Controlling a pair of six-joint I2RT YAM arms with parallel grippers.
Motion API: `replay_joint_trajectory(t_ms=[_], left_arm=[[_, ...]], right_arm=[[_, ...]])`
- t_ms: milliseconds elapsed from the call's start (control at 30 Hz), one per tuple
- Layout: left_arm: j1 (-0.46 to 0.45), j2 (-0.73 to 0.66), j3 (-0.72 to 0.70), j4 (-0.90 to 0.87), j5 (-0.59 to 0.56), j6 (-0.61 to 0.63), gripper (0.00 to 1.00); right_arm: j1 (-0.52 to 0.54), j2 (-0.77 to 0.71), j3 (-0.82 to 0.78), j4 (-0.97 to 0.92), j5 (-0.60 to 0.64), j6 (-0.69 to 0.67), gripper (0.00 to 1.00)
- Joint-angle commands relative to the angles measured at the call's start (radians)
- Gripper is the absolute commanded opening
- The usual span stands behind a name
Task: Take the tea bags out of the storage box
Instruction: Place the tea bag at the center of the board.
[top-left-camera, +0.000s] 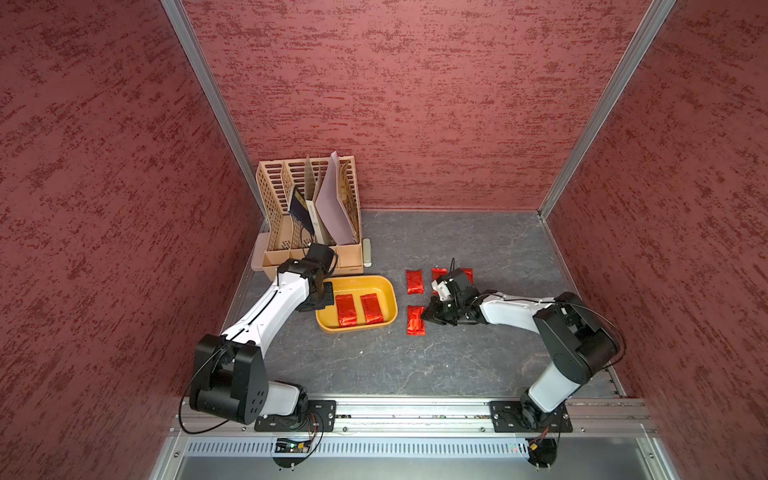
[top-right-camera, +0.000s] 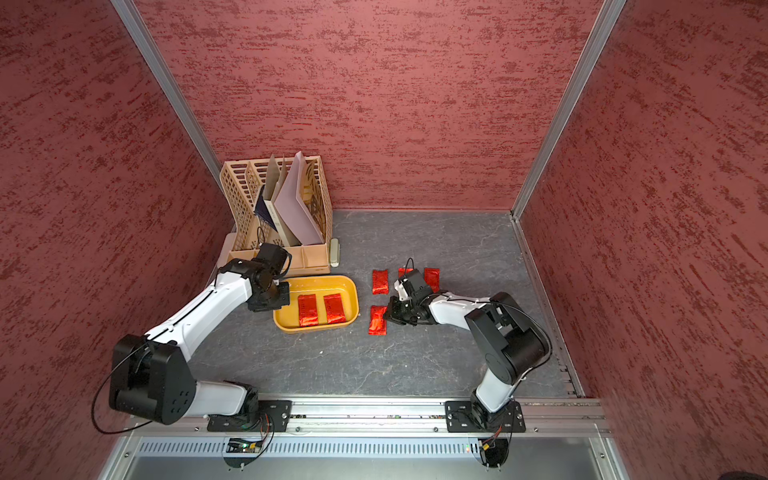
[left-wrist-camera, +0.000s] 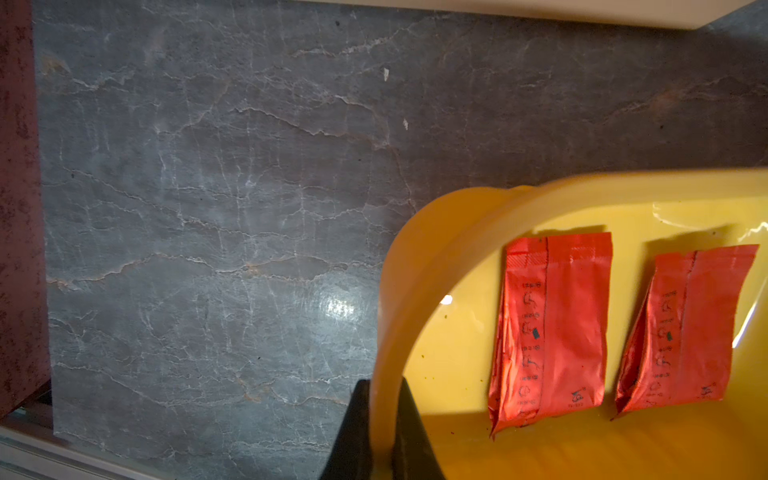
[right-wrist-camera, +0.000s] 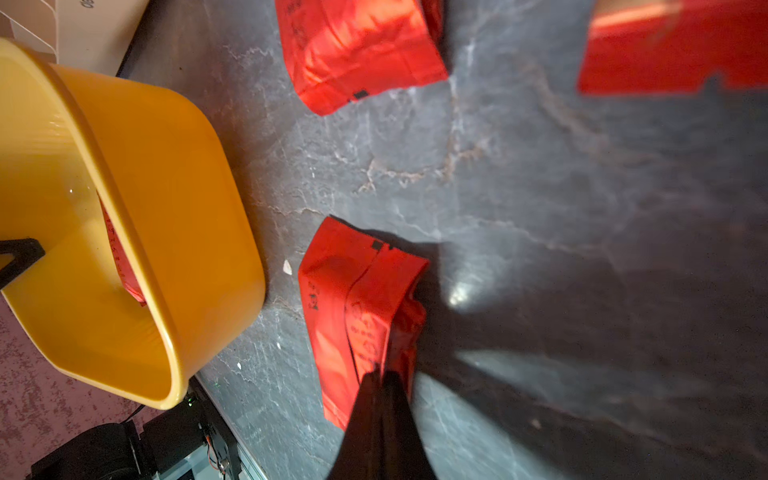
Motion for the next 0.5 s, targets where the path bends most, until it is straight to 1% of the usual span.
replay_joint_trajectory(t_ms=[0,133,233,300,467], left_arm=[[-0.002,-0.015,-0.008,0.017,-0.024,0.002,0.0],[-0.001,-0.015,-0.011,0.016,-0.027,0.001,0.0],[-0.001,-0.014,-0.01,0.015,-0.029,0.0,0.0],[-0.001,-0.013,-0.01,0.014,-0.029,0.0,0.0],[-0.001,-0.017,-0.01,0.014,-0.028,0.0,0.0]], right_arm=[[-0.01,-0.004,0.028,-0.034,0.009,-0.022,0.0],[-0.014,-0.003,0.024,-0.034,0.017,-0.013,0.0],[-0.016,-0.004,0.022,-0.029,0.008,-0.013,0.06],[-0.018,-0.007,0.022,-0.028,0.011,-0.013,0.11],[-0.022,-0.03,0.003,-0.015,0.018,-0.004,0.33]])
